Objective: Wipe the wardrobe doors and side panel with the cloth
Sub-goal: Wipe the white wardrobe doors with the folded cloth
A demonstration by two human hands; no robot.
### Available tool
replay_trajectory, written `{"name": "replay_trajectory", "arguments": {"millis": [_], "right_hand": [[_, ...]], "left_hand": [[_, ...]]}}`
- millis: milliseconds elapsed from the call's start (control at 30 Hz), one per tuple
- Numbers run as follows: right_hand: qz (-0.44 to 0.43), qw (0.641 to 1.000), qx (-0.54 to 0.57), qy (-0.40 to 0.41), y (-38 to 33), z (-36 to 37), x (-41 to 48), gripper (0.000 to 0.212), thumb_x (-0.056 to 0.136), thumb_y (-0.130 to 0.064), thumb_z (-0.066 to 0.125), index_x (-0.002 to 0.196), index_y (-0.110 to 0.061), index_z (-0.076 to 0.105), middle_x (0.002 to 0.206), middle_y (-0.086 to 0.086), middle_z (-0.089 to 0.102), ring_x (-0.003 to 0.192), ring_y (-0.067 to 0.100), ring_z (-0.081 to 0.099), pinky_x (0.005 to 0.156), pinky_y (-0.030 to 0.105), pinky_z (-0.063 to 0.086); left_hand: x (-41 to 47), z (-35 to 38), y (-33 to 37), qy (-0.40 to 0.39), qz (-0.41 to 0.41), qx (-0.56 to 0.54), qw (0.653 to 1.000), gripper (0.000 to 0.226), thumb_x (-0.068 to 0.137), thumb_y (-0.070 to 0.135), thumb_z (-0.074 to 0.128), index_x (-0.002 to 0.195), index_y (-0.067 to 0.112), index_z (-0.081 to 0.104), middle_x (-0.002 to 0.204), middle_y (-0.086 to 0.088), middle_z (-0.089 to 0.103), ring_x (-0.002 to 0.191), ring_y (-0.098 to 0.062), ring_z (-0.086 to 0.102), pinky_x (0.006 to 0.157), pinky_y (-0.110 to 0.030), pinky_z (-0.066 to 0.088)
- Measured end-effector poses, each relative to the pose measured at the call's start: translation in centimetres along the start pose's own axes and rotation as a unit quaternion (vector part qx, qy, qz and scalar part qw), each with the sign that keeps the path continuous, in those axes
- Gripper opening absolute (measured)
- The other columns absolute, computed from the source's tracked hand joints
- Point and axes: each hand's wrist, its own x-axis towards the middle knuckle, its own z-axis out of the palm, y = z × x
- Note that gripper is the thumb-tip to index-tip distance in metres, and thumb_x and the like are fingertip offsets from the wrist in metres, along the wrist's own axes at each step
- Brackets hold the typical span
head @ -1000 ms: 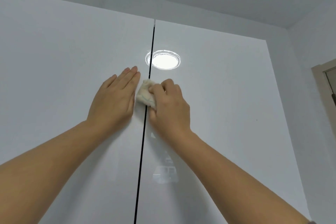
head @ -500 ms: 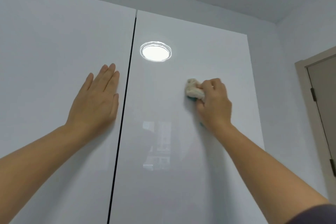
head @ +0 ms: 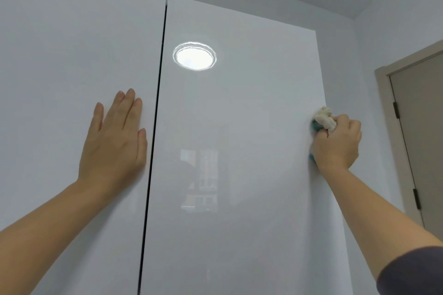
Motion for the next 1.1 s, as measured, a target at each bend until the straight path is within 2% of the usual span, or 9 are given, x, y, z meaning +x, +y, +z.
{"name": "replay_trajectory", "arguments": {"millis": [133, 233, 467, 567, 700, 833, 967, 1100], "right_hand": [[0.037, 0.999, 0.006, 0.001, -0.4, -0.3, -1.8, 0.02, 0.088, -0.01, 0.047, 0.107, -0.006, 0.049, 0.117, 0.014, 0.044, 0.106, 0.032, 0.045, 0.063, 0.036, 0.035], [0.024, 1.0, 0.017, 0.005, -1.6, -0.3, -4.0, 0.021, 0.086, -0.007, 0.048, 0.106, -0.007, 0.05, 0.115, 0.013, 0.044, 0.103, 0.031, 0.046, 0.062, 0.034, 0.034], [-0.086, 0.993, 0.071, -0.033, -7.7, -0.1, -10.5, 0.021, 0.081, -0.011, 0.051, 0.102, -0.011, 0.053, 0.111, 0.009, 0.046, 0.099, 0.029, 0.047, 0.059, 0.034, 0.039], [-0.157, 0.981, 0.106, -0.044, -11.0, 0.2, -13.7, 0.025, 0.076, -0.016, 0.046, 0.099, -0.013, 0.056, 0.104, 0.006, 0.048, 0.093, 0.027, 0.048, 0.052, 0.033, 0.04], [-0.215, 0.966, 0.127, -0.061, -14.2, 0.3, -16.7, 0.028, 0.068, -0.003, 0.059, 0.094, -0.013, 0.06, 0.096, 0.005, 0.051, 0.081, 0.025, 0.049, 0.047, 0.028, 0.036], [-0.323, 0.932, 0.142, -0.082, -16.1, 0.1, -20.0, 0.03, 0.066, -0.004, 0.048, 0.09, -0.012, 0.063, 0.09, 0.005, 0.053, 0.075, 0.024, 0.047, 0.048, 0.025, 0.031], [-0.437, 0.879, 0.15, -0.119, -15.5, -0.1, -22.4, 0.028, 0.059, -0.001, 0.064, 0.086, -0.01, 0.066, 0.087, 0.007, 0.055, 0.071, 0.025, 0.044, 0.048, 0.028, 0.031], [-0.522, 0.828, 0.153, -0.136, -13.0, -0.7, -21.0, 0.02, 0.065, 0.0, 0.062, 0.082, -0.009, 0.067, 0.086, 0.009, 0.059, 0.068, 0.026, 0.044, 0.049, 0.033, 0.035]], "left_hand": [[0.1, 0.0, 0.2, 0.001, -0.003, -0.009, 1.0, 0.059, 0.092, 0.023, 0.023, 0.145, -0.003, 0.031, 0.156, -0.017, 0.026, 0.146, -0.029, 0.019, 0.119, -0.047, 0.008], [0.0, 0.0, 0.3, 0.002, -0.003, -0.017, 1.0, 0.059, 0.092, 0.021, 0.025, 0.145, -0.004, 0.03, 0.156, -0.017, 0.025, 0.147, -0.03, 0.018, 0.119, -0.049, 0.009], [0.0, 0.0, 0.2, 0.002, 0.003, -0.053, 0.999, 0.054, 0.094, 0.013, 0.028, 0.145, -0.006, 0.03, 0.156, -0.02, 0.025, 0.147, -0.032, 0.017, 0.119, -0.052, 0.007], [0.1, 0.1, -0.1, 0.007, 0.007, -0.079, 0.997, 0.049, 0.097, 0.002, 0.033, 0.145, -0.006, 0.03, 0.157, -0.019, 0.024, 0.148, -0.031, 0.014, 0.119, -0.049, 0.002], [0.1, 0.0, -0.6, 0.005, 0.002, -0.09, 0.996, 0.058, 0.091, -0.014, 0.037, 0.147, -0.004, 0.029, 0.158, -0.016, 0.021, 0.148, -0.028, 0.012, 0.12, -0.043, -0.003], [0.2, -0.6, -0.8, -0.013, 0.012, -0.094, 0.995, 0.061, 0.091, -0.012, 0.034, 0.149, -0.001, 0.024, 0.16, -0.012, 0.016, 0.149, -0.026, 0.008, 0.12, -0.04, -0.003], [0.3, -1.0, -1.5, -0.034, 0.034, -0.076, 0.996, 0.06, 0.092, -0.01, 0.035, 0.15, 0.0, 0.023, 0.16, -0.013, 0.015, 0.149, -0.027, 0.009, 0.12, -0.04, -0.001], [-0.8, -1.7, -2.4, -0.024, 0.087, -0.029, 0.995, 0.051, 0.094, -0.001, 0.033, 0.145, -0.005, 0.032, 0.156, -0.019, 0.026, 0.145, -0.033, 0.022, 0.119, -0.047, 0.013]]}}
